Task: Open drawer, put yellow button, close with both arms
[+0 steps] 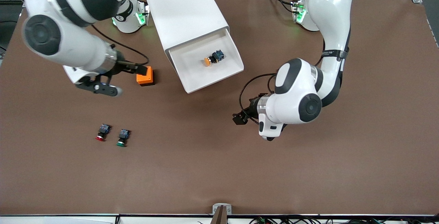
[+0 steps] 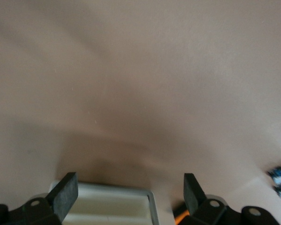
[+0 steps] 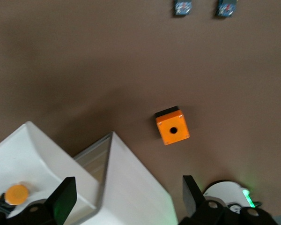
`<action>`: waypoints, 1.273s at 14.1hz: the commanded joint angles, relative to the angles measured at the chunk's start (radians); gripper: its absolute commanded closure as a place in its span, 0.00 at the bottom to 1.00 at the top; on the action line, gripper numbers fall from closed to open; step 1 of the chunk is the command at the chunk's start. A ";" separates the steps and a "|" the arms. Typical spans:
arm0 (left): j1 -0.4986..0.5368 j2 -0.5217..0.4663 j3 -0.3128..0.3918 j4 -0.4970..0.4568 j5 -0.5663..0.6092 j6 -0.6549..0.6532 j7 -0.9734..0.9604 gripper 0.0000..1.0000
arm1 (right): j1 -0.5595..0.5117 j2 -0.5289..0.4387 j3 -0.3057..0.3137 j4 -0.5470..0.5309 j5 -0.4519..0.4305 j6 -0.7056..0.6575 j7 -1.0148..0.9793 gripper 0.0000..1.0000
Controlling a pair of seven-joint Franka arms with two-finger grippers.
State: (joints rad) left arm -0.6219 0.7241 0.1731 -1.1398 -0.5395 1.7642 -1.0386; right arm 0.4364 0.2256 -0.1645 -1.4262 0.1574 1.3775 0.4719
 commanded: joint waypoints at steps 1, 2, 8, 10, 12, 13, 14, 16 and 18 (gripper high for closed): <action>-0.062 -0.020 0.013 -0.028 0.146 0.031 0.003 0.01 | -0.056 -0.009 0.014 0.029 -0.090 -0.028 -0.158 0.00; -0.074 -0.020 0.013 -0.031 0.188 0.044 0.003 0.01 | -0.094 -0.009 0.016 0.039 -0.113 -0.028 -0.232 0.00; -0.170 -0.034 0.009 -0.041 0.385 0.078 0.000 0.01 | -0.252 -0.003 0.019 0.062 -0.136 -0.028 -0.430 0.00; -0.186 -0.032 0.009 -0.043 0.394 0.078 -0.001 0.01 | -0.257 -0.002 0.019 0.062 -0.168 -0.026 -0.440 0.00; -0.200 -0.032 0.008 -0.046 0.397 0.078 -0.024 0.01 | -0.284 0.000 0.019 0.058 -0.196 -0.029 -0.441 0.00; -0.211 -0.032 0.008 -0.046 0.397 0.078 -0.034 0.01 | -0.291 -0.002 0.020 0.056 -0.196 -0.047 -0.441 0.00; -0.223 -0.032 0.006 -0.046 0.394 0.078 -0.038 0.01 | -0.292 0.000 0.020 0.058 -0.196 -0.078 -0.441 0.00; -0.248 -0.029 0.006 -0.046 0.385 0.077 -0.078 0.01 | -0.294 0.000 0.020 0.058 -0.183 -0.081 -0.440 0.00; -0.265 -0.028 0.005 -0.046 0.383 0.075 -0.115 0.01 | -0.294 0.001 0.020 0.058 -0.182 -0.078 -0.438 0.00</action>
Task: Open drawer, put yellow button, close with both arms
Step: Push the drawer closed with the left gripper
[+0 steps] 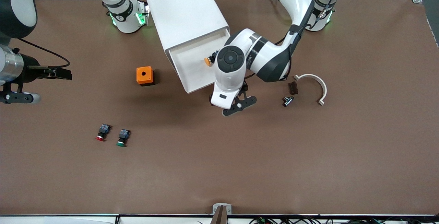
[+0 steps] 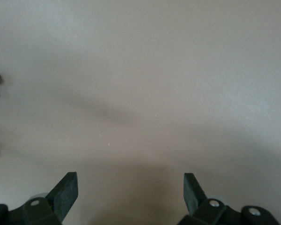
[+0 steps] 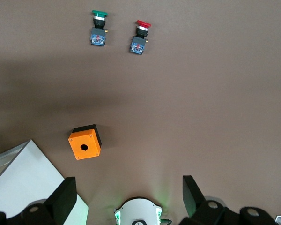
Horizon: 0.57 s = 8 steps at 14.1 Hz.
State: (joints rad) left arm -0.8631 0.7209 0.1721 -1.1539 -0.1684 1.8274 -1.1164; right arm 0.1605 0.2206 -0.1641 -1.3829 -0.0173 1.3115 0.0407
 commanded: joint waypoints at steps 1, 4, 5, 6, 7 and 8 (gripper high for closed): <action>-0.027 -0.024 0.006 -0.032 0.010 0.010 -0.043 0.01 | -0.018 0.006 0.021 0.016 -0.007 -0.009 -0.007 0.00; -0.054 -0.027 0.000 -0.032 0.009 0.007 -0.063 0.01 | -0.036 0.006 0.020 0.016 -0.009 0.006 -0.010 0.00; -0.059 -0.029 -0.002 -0.032 0.007 0.004 -0.081 0.01 | -0.051 0.008 0.021 0.016 -0.007 0.020 -0.010 0.00; -0.062 -0.029 -0.005 -0.032 0.000 0.004 -0.095 0.01 | -0.055 0.008 0.021 0.016 -0.007 0.026 -0.011 0.00; -0.069 -0.029 -0.012 -0.032 -0.008 0.003 -0.097 0.01 | -0.056 0.008 0.021 0.016 -0.009 0.028 -0.018 0.00; -0.077 -0.029 -0.016 -0.032 -0.008 -0.008 -0.097 0.01 | -0.067 0.008 0.021 0.016 -0.006 0.029 -0.053 0.00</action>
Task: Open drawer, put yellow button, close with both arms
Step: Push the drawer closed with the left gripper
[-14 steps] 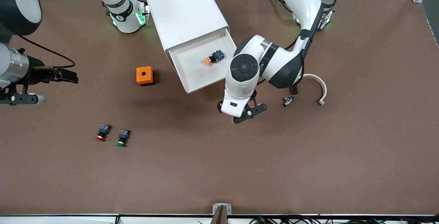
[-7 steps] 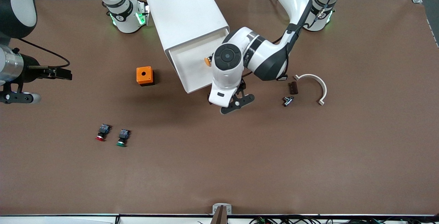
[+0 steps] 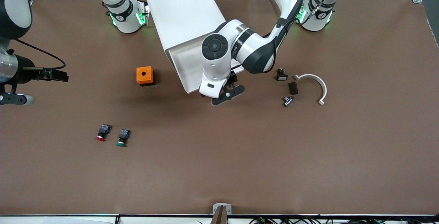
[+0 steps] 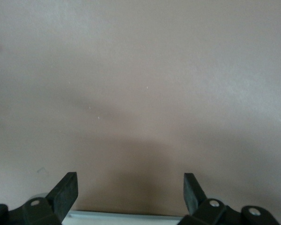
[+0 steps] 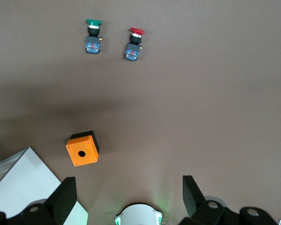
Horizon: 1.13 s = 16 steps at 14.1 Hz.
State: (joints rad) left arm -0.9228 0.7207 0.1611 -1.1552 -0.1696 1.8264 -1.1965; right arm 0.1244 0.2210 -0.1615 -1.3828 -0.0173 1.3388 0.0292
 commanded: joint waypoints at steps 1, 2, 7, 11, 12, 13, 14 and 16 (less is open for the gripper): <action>-0.022 -0.029 -0.008 -0.031 -0.010 -0.013 -0.018 0.01 | -0.038 0.008 0.019 0.016 -0.006 0.002 -0.069 0.00; -0.030 -0.029 -0.015 -0.031 -0.019 -0.018 -0.020 0.01 | -0.042 0.009 0.019 0.019 -0.006 0.000 -0.078 0.00; -0.045 -0.029 -0.031 -0.035 -0.108 -0.065 -0.031 0.01 | -0.037 0.001 0.019 0.096 -0.010 -0.091 -0.081 0.00; -0.060 -0.029 -0.041 -0.035 -0.159 -0.095 -0.032 0.01 | -0.064 -0.009 0.019 0.151 0.007 -0.119 -0.086 0.00; -0.063 -0.029 -0.043 -0.035 -0.162 -0.101 -0.034 0.01 | -0.065 -0.012 0.020 0.151 0.010 -0.119 -0.080 0.00; -0.064 -0.029 -0.046 -0.035 -0.169 -0.105 -0.044 0.01 | -0.063 -0.014 0.022 0.151 0.016 -0.121 -0.078 0.00; -0.064 -0.027 -0.058 -0.035 -0.188 -0.107 -0.052 0.01 | -0.063 -0.022 0.023 0.150 0.014 -0.139 -0.077 0.00; -0.063 -0.026 -0.067 -0.035 -0.211 -0.108 -0.054 0.01 | -0.061 -0.035 0.023 0.140 0.017 -0.173 -0.071 0.00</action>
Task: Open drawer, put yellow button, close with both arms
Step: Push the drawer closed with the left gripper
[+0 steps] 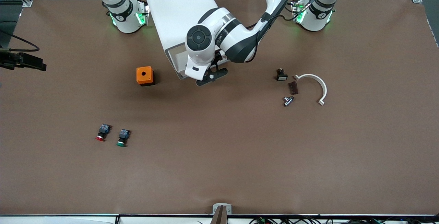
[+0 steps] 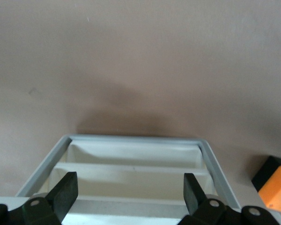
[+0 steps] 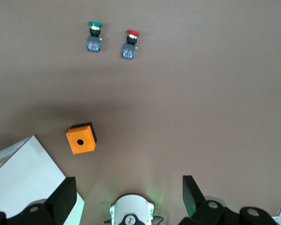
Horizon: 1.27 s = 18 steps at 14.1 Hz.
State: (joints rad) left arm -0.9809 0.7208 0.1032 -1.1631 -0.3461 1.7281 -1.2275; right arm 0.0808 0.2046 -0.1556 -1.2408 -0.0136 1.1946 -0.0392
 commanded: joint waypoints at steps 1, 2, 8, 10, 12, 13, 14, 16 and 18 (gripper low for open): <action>-0.005 -0.023 -0.010 -0.027 -0.057 -0.010 -0.023 0.01 | -0.019 -0.021 0.016 -0.002 0.014 -0.030 -0.002 0.00; -0.007 -0.020 -0.010 -0.027 -0.080 -0.010 -0.023 0.01 | -0.026 -0.022 0.014 -0.002 0.014 -0.032 -0.002 0.00; -0.012 -0.014 -0.017 -0.041 -0.194 -0.008 -0.052 0.01 | -0.026 -0.056 0.011 -0.002 0.027 -0.070 -0.005 0.00; -0.010 -0.009 -0.016 -0.046 -0.230 -0.010 -0.052 0.01 | -0.026 -0.067 0.013 -0.003 0.027 -0.055 -0.007 0.00; -0.010 0.002 -0.016 -0.050 -0.269 -0.010 -0.067 0.01 | -0.024 -0.068 0.013 -0.011 0.017 -0.043 -0.008 0.00; -0.009 0.005 -0.016 -0.052 -0.275 -0.010 -0.069 0.01 | -0.024 -0.073 0.013 -0.019 0.015 -0.033 -0.010 0.00; -0.009 0.006 -0.017 -0.056 -0.278 -0.010 -0.069 0.01 | -0.026 -0.082 0.013 -0.029 0.017 -0.018 -0.017 0.00; -0.004 0.014 -0.017 -0.072 -0.326 -0.010 -0.069 0.01 | -0.026 -0.105 0.014 -0.061 0.029 -0.001 -0.021 0.00; -0.002 0.014 -0.016 -0.076 -0.329 -0.008 -0.067 0.01 | -0.023 -0.123 0.014 -0.078 0.030 0.016 -0.021 0.00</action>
State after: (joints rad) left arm -0.9814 0.7379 0.0938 -1.2310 -0.6436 1.7191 -1.2685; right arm 0.0718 0.1344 -0.1543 -1.2618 -0.0035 1.1825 -0.0497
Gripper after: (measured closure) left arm 0.004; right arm 0.000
